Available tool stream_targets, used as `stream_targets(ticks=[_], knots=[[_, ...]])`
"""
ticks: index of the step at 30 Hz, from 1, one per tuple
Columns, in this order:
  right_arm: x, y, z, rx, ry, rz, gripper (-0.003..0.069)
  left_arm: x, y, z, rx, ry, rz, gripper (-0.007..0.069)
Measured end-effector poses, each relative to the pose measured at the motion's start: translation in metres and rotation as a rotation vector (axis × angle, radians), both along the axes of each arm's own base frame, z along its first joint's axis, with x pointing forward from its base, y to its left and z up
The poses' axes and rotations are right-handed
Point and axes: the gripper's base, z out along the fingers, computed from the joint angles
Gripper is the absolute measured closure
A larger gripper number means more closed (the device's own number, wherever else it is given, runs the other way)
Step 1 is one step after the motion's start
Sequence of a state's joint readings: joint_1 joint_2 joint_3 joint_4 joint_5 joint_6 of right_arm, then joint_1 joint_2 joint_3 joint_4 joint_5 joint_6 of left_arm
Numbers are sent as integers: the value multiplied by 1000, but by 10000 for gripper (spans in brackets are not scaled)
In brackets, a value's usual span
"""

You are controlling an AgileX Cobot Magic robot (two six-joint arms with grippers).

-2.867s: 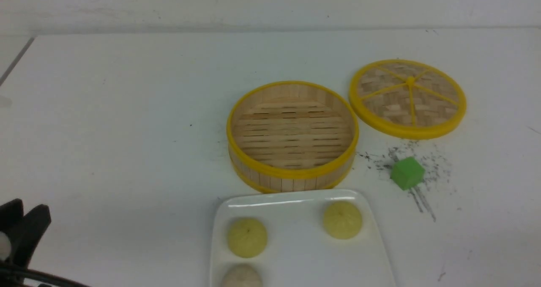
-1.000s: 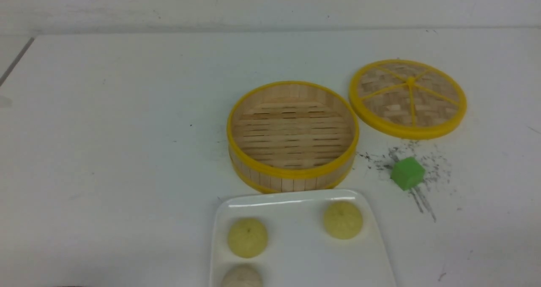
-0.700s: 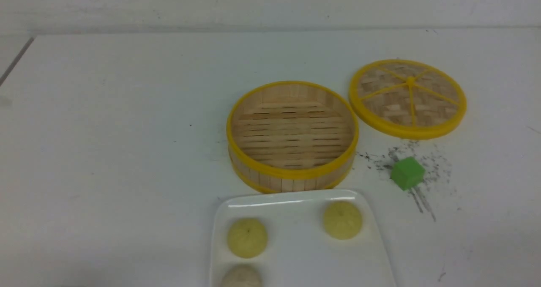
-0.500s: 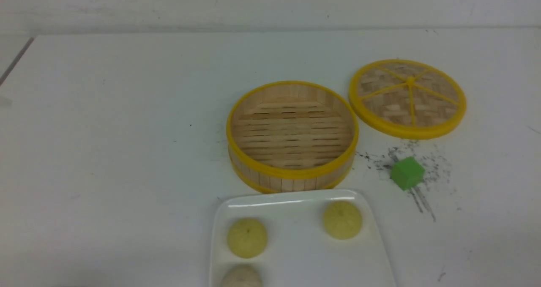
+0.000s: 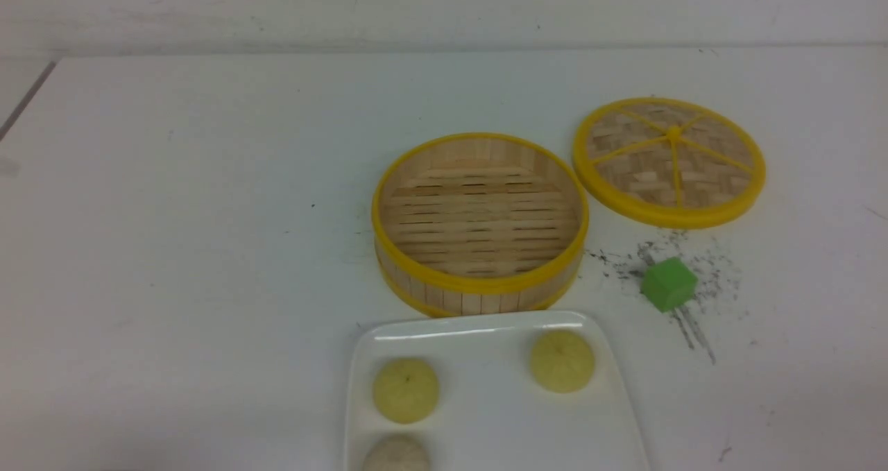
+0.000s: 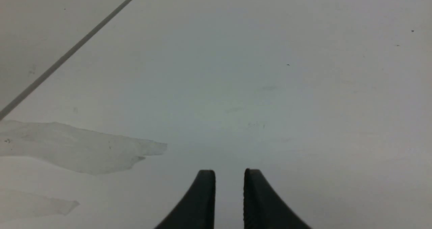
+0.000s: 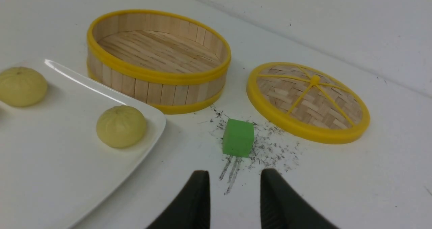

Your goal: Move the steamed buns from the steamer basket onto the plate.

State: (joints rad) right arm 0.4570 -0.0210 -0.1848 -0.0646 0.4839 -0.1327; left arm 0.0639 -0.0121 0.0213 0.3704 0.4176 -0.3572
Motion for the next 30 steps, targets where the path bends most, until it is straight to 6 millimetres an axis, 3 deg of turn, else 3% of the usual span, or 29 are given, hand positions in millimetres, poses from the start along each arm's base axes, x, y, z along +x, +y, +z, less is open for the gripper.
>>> stream_targets(ticks=[30], knots=[[0, 0, 0, 0, 0, 0, 420, -2, 9, 1, -134, -61, 144, 444]])
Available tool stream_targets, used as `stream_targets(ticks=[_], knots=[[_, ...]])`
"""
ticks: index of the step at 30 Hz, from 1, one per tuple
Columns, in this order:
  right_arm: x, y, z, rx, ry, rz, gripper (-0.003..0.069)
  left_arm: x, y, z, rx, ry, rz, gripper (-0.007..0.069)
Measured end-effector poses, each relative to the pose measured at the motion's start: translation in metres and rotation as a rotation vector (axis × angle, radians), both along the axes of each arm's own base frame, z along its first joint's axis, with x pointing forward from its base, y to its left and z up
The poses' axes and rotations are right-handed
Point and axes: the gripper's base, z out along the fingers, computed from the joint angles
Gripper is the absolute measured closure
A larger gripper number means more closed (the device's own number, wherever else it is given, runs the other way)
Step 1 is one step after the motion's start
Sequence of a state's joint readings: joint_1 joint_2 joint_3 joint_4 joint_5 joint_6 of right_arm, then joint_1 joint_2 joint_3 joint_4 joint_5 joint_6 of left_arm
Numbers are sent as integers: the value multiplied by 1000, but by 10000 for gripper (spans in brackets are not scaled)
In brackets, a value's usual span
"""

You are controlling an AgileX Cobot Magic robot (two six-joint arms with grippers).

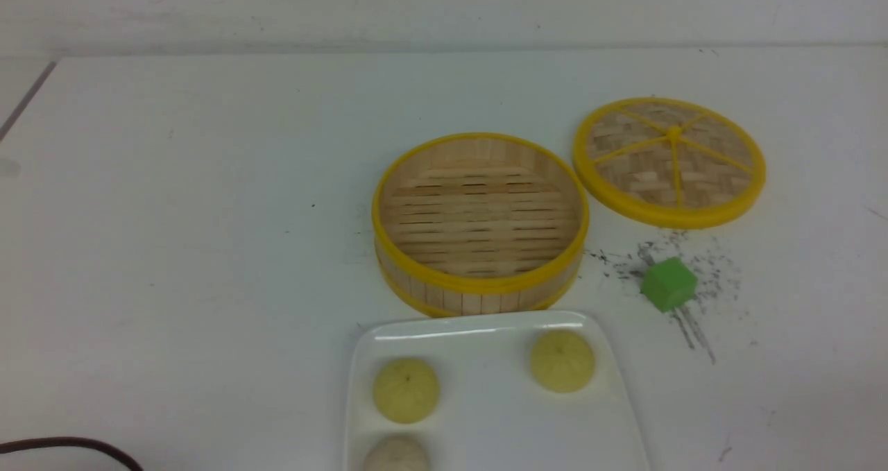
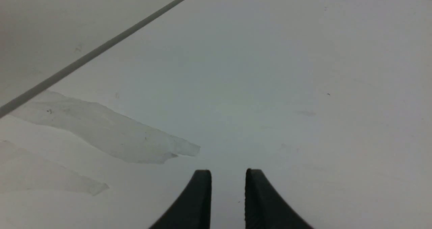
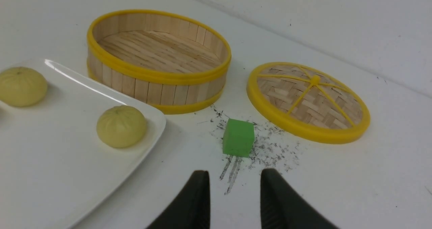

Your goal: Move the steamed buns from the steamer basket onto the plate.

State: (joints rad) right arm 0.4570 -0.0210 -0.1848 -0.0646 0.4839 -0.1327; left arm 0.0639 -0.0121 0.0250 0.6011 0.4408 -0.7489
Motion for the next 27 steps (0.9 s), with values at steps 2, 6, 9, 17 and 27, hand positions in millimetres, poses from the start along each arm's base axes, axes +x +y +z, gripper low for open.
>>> stream_targets(ticks=[2, 6, 9, 17, 27], knots=[[0, 0, 0, -1, 0, 0, 420, 0, 0, 0, 1, 0, 1, 443], [0, 0, 0, -1, 0, 0, 420, 0, 0, 0, 1, -1, 1, 440], [0, 0, 0, -1, 0, 0, 420, 0, 0, 0, 1, -1, 1, 440], [0, 0, 0, 0, 0, 0, 420, 0, 0, 0, 1, -1, 1, 430], [0, 0, 0, 0, 0, 0, 420, 0, 0, 0, 2, -1, 1, 424]])
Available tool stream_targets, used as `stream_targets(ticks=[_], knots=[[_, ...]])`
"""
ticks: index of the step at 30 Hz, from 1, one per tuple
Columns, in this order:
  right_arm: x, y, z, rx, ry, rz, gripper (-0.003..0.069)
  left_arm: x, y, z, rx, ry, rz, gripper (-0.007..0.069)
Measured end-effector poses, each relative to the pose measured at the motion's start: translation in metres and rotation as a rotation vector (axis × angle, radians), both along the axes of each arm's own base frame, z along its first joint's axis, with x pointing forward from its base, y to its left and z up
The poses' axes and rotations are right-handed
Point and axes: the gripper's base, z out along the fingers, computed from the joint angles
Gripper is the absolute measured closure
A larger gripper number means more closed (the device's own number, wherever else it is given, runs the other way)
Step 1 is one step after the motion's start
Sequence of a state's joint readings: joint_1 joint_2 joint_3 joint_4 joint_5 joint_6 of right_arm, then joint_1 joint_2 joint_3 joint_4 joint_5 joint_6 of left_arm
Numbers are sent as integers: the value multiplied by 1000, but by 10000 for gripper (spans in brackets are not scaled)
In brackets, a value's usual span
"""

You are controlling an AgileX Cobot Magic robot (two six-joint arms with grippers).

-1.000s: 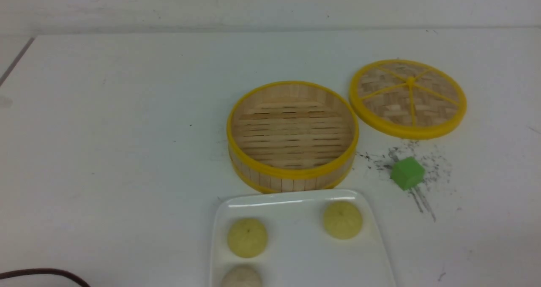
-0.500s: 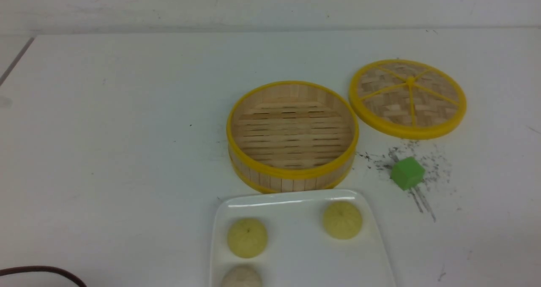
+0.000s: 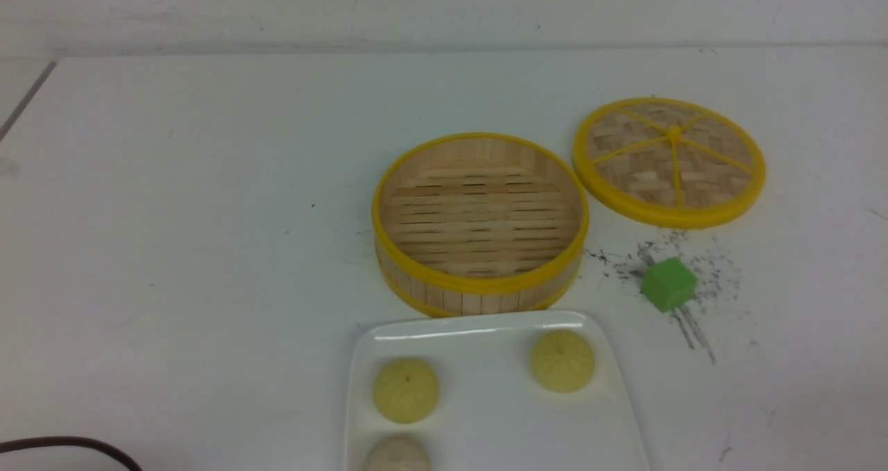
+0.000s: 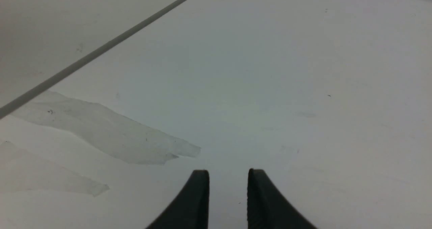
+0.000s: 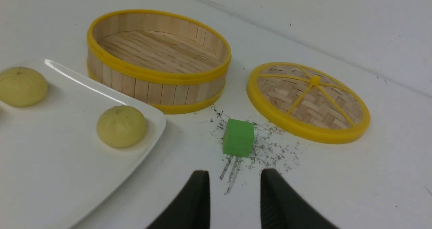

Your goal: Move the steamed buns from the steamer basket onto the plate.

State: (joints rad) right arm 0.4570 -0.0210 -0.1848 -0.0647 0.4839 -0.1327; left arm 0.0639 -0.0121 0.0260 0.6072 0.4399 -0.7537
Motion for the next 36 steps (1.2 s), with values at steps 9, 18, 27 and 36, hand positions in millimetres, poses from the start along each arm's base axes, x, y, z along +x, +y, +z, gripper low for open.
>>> stream_targets(ticks=[9, 18, 27, 36], knots=[[0, 0, 0, 0, 0, 0, 420, 0, -1, 0, 4, 6, -15, 418], [0, 0, 0, 0, 0, 0, 420, 3, -13, -1, 185, 63, -211, 412], [0, 0, 0, -1, 0, 0, 420, 3, -17, 0, 161, 47, -243, 406], [0, 0, 0, 0, 0, 0, 420, 3, -17, -1, 108, 42, -232, 392]])
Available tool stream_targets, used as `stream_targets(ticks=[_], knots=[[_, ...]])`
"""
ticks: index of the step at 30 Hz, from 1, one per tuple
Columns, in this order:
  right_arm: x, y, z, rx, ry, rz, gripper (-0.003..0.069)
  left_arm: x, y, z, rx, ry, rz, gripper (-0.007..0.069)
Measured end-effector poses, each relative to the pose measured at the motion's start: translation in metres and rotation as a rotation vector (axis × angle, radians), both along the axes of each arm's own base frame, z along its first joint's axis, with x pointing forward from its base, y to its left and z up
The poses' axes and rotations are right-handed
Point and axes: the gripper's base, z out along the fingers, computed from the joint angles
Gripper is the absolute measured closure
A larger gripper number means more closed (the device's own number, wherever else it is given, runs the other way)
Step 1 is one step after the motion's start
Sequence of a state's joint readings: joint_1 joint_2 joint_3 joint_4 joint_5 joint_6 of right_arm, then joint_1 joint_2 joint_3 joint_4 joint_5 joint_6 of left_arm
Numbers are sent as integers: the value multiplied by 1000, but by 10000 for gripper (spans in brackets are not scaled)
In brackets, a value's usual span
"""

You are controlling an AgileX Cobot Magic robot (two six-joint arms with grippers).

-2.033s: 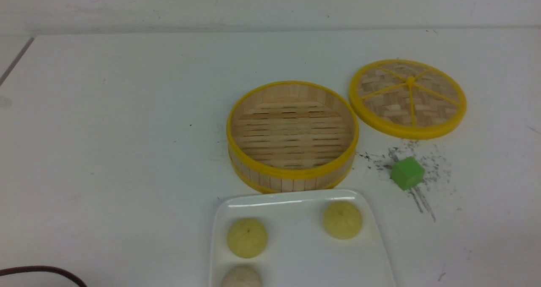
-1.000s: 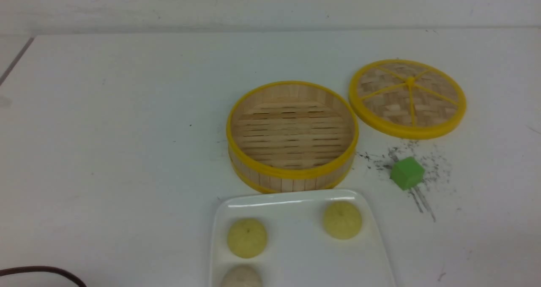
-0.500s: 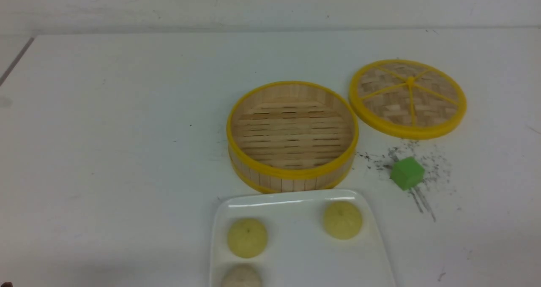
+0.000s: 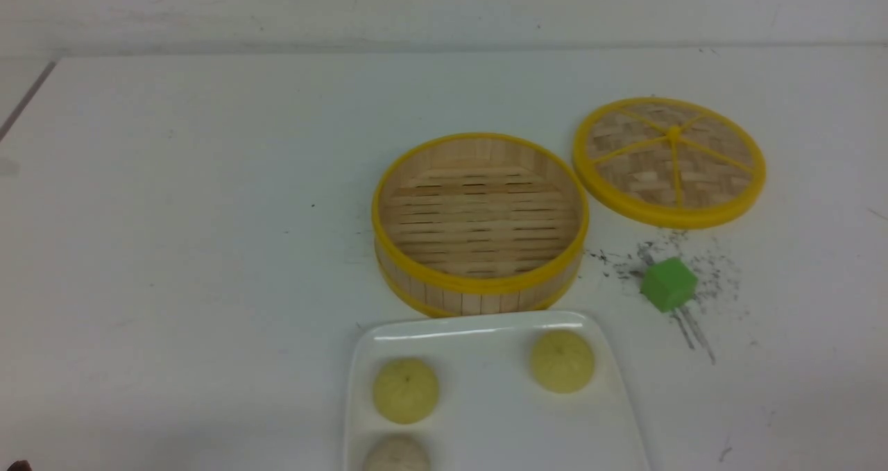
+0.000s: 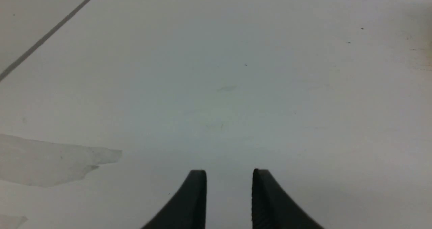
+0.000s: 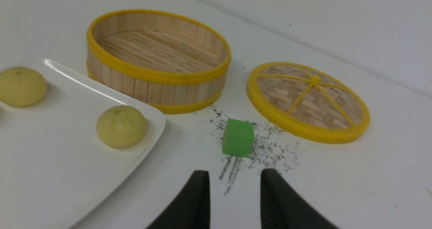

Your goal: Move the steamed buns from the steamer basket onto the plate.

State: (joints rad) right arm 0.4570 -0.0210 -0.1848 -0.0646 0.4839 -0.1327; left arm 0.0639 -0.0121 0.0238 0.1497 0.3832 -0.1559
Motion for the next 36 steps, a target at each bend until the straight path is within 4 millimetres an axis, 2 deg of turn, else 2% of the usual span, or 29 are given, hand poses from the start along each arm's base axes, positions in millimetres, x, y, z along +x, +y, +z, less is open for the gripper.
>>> stream_targets(ticks=[36], knots=[[0, 0, 0, -1, 0, 0, 419, 0, -1, 0, -20, -1, -4, 384]])
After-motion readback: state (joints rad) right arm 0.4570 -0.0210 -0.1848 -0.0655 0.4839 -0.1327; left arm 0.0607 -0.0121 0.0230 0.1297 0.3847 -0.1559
